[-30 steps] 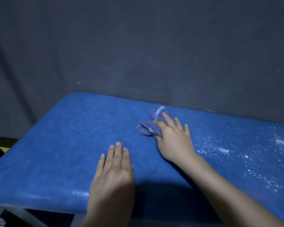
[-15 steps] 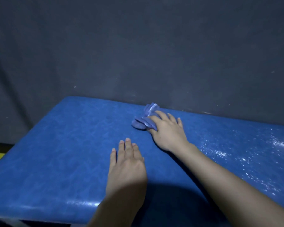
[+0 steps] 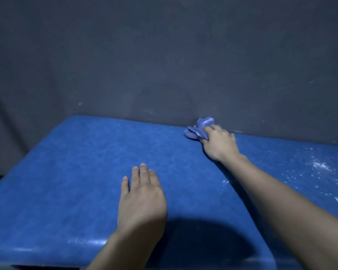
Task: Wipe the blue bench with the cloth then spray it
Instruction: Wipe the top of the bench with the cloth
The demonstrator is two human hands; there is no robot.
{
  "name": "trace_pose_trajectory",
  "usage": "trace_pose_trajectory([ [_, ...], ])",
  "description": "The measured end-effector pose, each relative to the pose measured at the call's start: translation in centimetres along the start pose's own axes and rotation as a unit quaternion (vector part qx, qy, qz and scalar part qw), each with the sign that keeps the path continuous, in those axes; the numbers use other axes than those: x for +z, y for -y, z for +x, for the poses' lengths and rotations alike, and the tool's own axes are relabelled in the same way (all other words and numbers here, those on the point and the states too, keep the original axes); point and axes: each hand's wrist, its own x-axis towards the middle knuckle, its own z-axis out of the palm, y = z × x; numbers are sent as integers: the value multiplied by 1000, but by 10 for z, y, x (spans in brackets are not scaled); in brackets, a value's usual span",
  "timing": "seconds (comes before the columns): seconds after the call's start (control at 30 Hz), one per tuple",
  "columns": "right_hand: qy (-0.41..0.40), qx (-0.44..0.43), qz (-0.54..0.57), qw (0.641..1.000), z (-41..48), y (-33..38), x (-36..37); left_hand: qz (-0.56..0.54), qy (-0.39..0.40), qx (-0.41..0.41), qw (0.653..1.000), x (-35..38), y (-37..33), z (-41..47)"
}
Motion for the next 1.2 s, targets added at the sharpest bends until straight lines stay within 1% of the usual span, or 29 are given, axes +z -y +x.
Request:
trace_pose_trajectory([
  [0.1,8,124,-2,992,-3,-38,-6,10,13,-10,1000,-3,-4,-1],
  [0.13,14,149,-3,989,-4,-45,-6,14,15,-11,1000,-3,-5,-1],
  [0.2,14,167,2,986,-6,-47,-5,23,12,-8,1000,-3,-6,-1],
  [0.27,10,152,14,988,-8,-41,-3,29,11,-2,1000,-3,-7,-2],
  [0.3,9,131,18,991,-11,-38,-3,31,11,-1,999,-3,-7,-2],
  [0.4,6,39,18,999,-28,-29,-1,41,14,4,999,-6,-9,-1],
  [0.53,24,-59,38,997,-59,-30,-4,50,14,8,999,-8,-10,-1],
  [0.7,50,-118,51,990,-95,-31,-8,64,15,3,998,-11,-13,1],
  [0.8,49,-138,44,988,-115,-32,-11,52,-3,18,999,-11,-21,2],
  [0.9,51,-143,37,988,-134,-29,-14,4,-16,61,998,-5,-41,1],
  [1.0,52,-126,46,990,-153,-24,-15,-38,14,85,996,3,-53,3],
  [1.1,43,-101,39,993,-175,-14,-18,-42,35,92,994,6,-52,8],
  [1.2,-15,-79,6,997,-197,-7,-25,-52,55,93,993,4,-49,10],
])
